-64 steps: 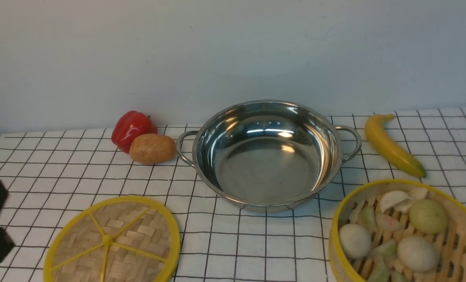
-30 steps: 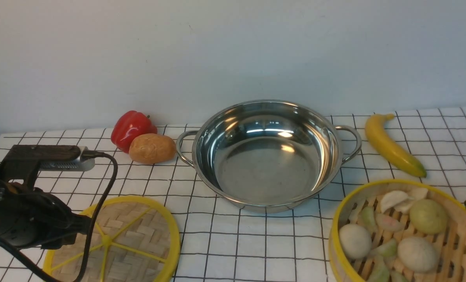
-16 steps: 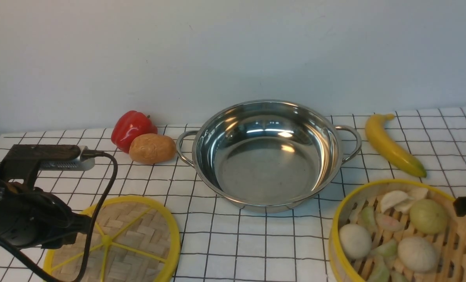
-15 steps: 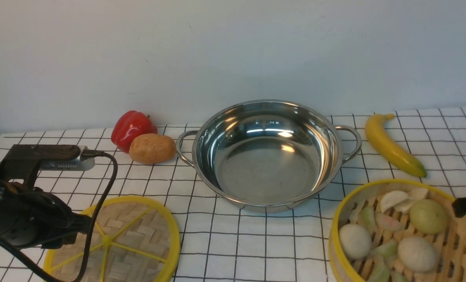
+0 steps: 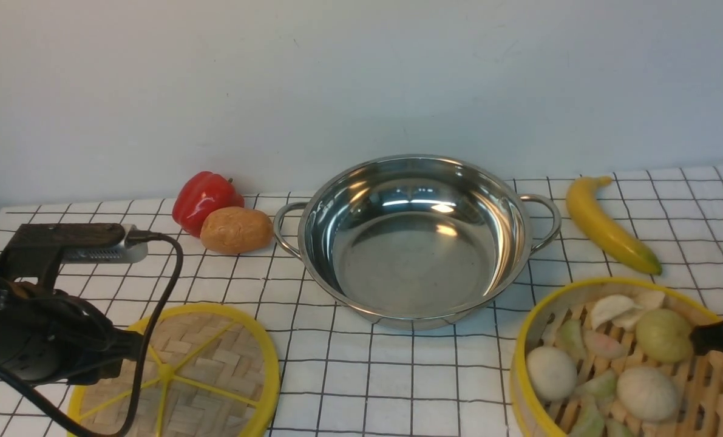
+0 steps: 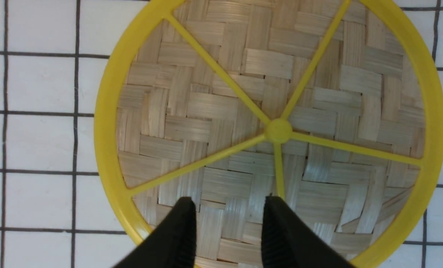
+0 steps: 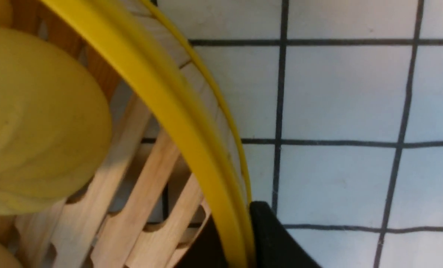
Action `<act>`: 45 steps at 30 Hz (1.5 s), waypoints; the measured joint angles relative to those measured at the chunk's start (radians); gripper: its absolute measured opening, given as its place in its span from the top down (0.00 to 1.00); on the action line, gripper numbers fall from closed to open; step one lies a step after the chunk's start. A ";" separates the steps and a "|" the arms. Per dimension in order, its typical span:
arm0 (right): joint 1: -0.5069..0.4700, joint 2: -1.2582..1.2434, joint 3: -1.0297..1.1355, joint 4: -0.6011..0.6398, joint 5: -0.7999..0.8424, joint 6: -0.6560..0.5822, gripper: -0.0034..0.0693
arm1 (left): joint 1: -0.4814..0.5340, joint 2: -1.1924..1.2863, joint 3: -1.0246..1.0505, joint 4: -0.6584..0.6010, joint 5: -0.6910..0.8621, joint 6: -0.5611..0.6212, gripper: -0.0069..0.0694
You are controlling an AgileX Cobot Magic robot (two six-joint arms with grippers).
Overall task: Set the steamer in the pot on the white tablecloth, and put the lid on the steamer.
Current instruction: 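Reach for and grasp the rim of the bamboo steamer holding the buns with the right gripper, then place the bamboo steamer basket of food into the steel pot with the right gripper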
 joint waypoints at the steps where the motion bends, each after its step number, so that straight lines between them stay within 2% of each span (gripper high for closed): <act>1: -0.001 0.000 0.000 0.000 0.006 0.003 0.88 | 0.000 0.000 0.000 0.000 0.000 0.000 0.59; 10: -0.001 -0.042 -0.001 -0.007 0.126 0.000 0.88 | 0.000 0.000 0.000 -0.002 0.000 0.001 0.59; 16: -0.001 -0.183 0.001 0.006 0.263 -0.024 0.88 | 0.000 0.000 0.000 -0.002 0.000 0.001 0.59; 19: 0.000 -0.272 -0.002 0.055 0.300 -0.046 0.88 | 0.000 0.000 0.000 -0.002 0.000 0.001 0.59; 25: 0.018 -0.272 -0.082 0.135 0.327 -0.065 0.88 | 0.000 0.000 0.000 -0.002 0.000 0.001 0.59; 28: 0.076 -0.228 -0.200 0.145 0.343 -0.050 0.88 | 0.000 0.000 0.000 -0.004 0.000 0.001 0.59; 32: 0.204 -0.105 -0.415 0.117 0.376 0.016 0.88 | 0.000 0.000 0.000 -0.007 0.000 0.001 0.59; 35: 0.298 0.054 -0.640 0.091 0.381 0.070 0.88 | 0.000 0.000 0.000 -0.018 0.000 0.001 0.59; 40: 0.365 0.309 -0.959 0.137 0.371 0.103 0.88 | 0.000 0.001 0.000 -0.027 0.000 0.001 0.59; 45: 0.372 0.438 -1.099 0.178 0.375 0.116 0.88 | 0.000 0.001 0.000 -0.038 0.000 0.001 0.59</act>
